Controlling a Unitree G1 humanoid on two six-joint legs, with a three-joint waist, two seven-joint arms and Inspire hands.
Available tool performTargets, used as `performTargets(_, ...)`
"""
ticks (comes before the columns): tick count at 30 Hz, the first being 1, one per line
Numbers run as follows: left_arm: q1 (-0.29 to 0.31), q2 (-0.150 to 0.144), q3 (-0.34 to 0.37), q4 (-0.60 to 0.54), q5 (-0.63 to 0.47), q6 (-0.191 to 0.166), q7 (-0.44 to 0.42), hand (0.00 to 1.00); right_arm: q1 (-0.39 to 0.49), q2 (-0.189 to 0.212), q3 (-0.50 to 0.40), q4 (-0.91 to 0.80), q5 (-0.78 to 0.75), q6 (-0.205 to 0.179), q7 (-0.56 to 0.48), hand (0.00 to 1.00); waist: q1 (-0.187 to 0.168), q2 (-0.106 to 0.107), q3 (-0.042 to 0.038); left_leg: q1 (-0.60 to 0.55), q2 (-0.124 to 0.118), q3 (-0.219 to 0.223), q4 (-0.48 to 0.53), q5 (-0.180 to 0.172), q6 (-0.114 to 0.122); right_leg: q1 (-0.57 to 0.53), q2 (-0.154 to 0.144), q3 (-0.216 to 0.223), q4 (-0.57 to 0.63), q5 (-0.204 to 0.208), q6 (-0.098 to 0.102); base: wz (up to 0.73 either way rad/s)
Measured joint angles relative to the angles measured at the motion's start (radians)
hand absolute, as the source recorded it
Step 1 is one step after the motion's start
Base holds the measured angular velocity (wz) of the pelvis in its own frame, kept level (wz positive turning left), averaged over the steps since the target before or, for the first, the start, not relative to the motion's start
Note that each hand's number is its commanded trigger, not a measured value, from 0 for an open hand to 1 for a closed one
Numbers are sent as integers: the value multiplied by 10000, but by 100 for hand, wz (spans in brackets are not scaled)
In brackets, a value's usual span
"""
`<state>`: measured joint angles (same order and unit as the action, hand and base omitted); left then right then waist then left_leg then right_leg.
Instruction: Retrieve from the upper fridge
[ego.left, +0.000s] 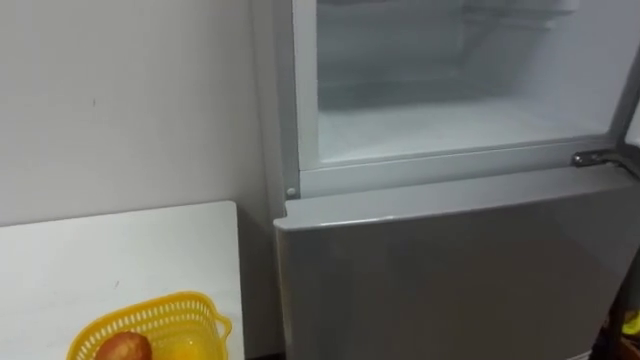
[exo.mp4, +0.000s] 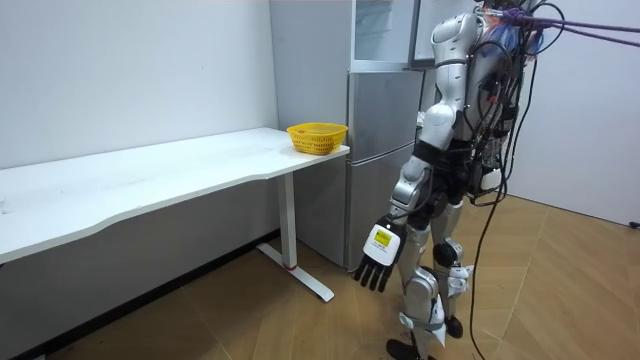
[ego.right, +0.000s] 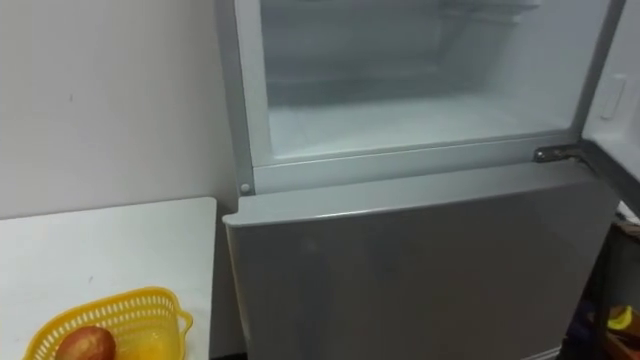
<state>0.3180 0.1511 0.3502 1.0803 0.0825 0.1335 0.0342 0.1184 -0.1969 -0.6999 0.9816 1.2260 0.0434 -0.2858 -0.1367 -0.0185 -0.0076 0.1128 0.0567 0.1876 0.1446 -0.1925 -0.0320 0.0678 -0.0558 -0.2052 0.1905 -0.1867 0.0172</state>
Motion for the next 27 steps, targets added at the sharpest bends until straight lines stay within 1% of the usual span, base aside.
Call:
performTargets(1, 11, 0, 0, -51, 0, 4, -2, 0, -1, -32, -2, -263, 37, -18, -79, 0, 2, -13, 2, -16, -2, 1, 5, 0, 1, -13, -2, -3, -3, 0, 1, 0)
performTargets(4, 38, 7, 5, -412, -3, 77, -19, 0, -68, -196, -124, -1575, 158, -36, -484, 0, 1, -143, -3, -107, 0, 16, 73, 1, 1, -134, 3, 15, -1, 2, -2, 0)
performTargets(5, 36, 6, 6, -489, -7, 80, -38, 0, -197, -249, -321, -2041, 151, -87, -670, 0, -10, -199, 6, -146, 0, 23, 101, 2, 1, -161, 3, 21, -5, 4, -2, 0)
performTargets(6, 37, 6, 1, -604, -10, 81, -52, 0, -271, -336, -335, -2472, 160, -229, -864, 0, -17, -255, 21, -154, 0, 45, 109, 2, 1, -169, 3, 39, -12, 3, -2, 0)
performTargets(7, 28, 7, 1, -639, -10, 80, -54, 0, -306, -386, -336, -2687, 160, -273, -928, 0, -15, -273, 26, -159, 0, 51, 110, 2, 1, -169, 5, 45, -22, 3, -2, -4)
performTargets(8, 23, 6, 1, -712, -8, 73, -55, 0, -311, -407, -345, -3353, 179, -323, -1082, 0, -16, -303, 34, -158, 1, 72, 108, 1, 1, -174, 6, 71, -31, 2, 0, -6)
performTargets(10, 20, 8, 1, -812, -8, 70, -49, 0, -305, -431, -345, -4286, 227, -383, -1173, 0, -22, -303, 55, -173, 2, 118, 101, 1, 1, -180, 8, 98, -53, 0, 3, -5)
performTargets(11, 18, 8, 1, -921, -8, 72, -49, 0, -291, -438, -346, -4860, 223, -437, -1244, 0, -19, -318, 54, -176, 2, 134, 89, 1, 1, -204, 8, 102, -52, -3, 7, 0)
performTargets(15, -36, 7, -54, -1155, -4, 47, -43, 0, -254, -439, -275, -6921, 196, -456, -1483, 0, 5, -291, 54, -441, 4, 152, 94, 4, 1, -490, 6, 84, 21, 14, -4, 0)
performTargets(18, 9, 8, -87, -1141, -10, 49, -29, 0, -258, -443, -252, -8135, -100, -473, -1608, 0, 47, -283, 63, -465, 10, 172, 93, 4, 0, -503, 24, 112, 53, 22, -6, -2)
performTargets(21, 28, -45, -162, -1090, -11, 44, 45, 0, -153, -447, 79, -9681, -536, -624, -1624, 0, 65, -279, 62, -473, 15, 171, 84, 4, 0, -494, 40, 109, -17, 29, -10, 0)
performTargets(24, 38, -47, -267, -1088, -9, -47, 47, 0, -157, -448, 179, -10474, -754, -644, -1605, 0, 95, -260, 59, -478, 14, 172, 84, 4, 0, -490, 36, 112, -12, 28, -10, 0)
performTargets(27, 61, -72, -402, -1078, -9, -103, 57, 0, -227, -449, 262, -10834, -1316, -646, -1568, 0, 108, -233, 63, -476, 16, 182, 85, 4, 0, -490, 35, 136, 49, 28, -10, -3)
